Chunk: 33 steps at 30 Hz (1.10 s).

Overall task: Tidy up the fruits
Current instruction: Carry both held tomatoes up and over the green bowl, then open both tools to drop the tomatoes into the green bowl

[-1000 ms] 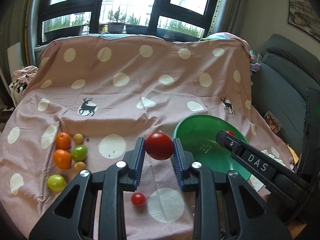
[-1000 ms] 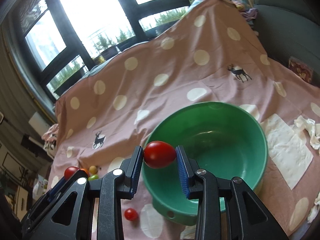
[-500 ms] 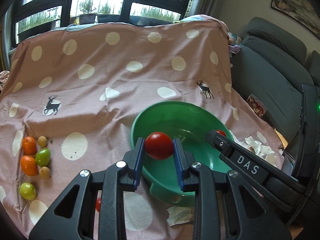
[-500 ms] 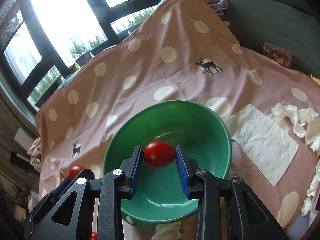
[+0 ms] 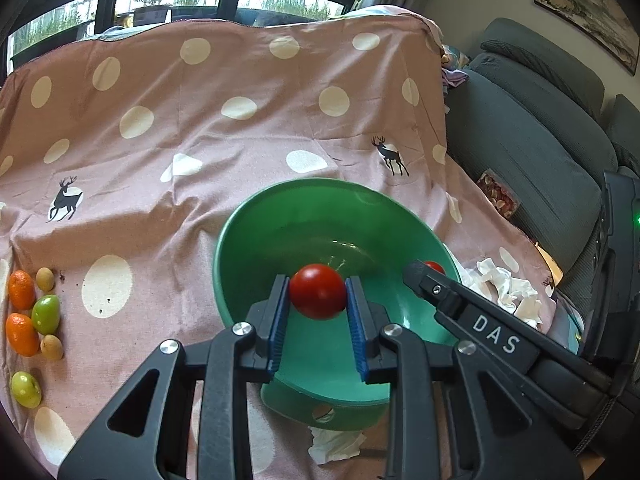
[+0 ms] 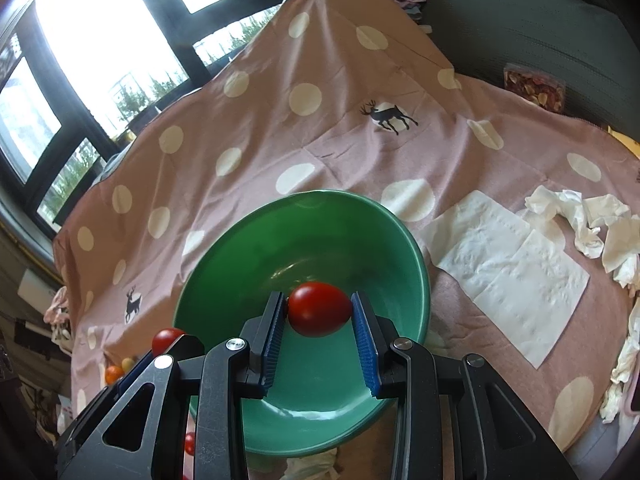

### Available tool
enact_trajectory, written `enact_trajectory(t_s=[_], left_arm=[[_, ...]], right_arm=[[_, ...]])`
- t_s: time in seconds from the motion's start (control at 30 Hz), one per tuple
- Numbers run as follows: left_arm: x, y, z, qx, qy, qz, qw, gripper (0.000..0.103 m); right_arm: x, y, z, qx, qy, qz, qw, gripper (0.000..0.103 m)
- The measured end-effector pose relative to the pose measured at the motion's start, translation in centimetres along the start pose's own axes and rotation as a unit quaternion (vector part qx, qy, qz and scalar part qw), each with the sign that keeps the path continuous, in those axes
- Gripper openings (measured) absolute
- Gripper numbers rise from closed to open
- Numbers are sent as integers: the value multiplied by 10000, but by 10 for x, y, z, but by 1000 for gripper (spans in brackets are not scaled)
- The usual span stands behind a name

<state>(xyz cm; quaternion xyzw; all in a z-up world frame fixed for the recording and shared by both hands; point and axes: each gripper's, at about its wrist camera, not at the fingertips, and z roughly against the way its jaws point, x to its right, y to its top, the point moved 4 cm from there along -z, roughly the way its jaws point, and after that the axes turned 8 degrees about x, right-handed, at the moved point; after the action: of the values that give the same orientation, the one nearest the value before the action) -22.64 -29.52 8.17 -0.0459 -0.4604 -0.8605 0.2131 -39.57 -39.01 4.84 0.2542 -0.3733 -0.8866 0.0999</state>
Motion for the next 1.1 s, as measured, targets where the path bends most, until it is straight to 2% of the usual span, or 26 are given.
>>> enact_trajectory(t_s=[0.37,0.5,1.1], left_arm=[[5,-8,-16,-231,-73,-104,9997,28],[7,-10,-20,-281,-57,-125,9995,28],[1,-15,-28,-441,9,-75,9990,28]], right_arm=[[5,-3,-8,-146,-18,-91,9998,36],[5,-4,-10,-158,-169,-16,9997,36],[8,-7,-16,-292,-301,55,9991,36]])
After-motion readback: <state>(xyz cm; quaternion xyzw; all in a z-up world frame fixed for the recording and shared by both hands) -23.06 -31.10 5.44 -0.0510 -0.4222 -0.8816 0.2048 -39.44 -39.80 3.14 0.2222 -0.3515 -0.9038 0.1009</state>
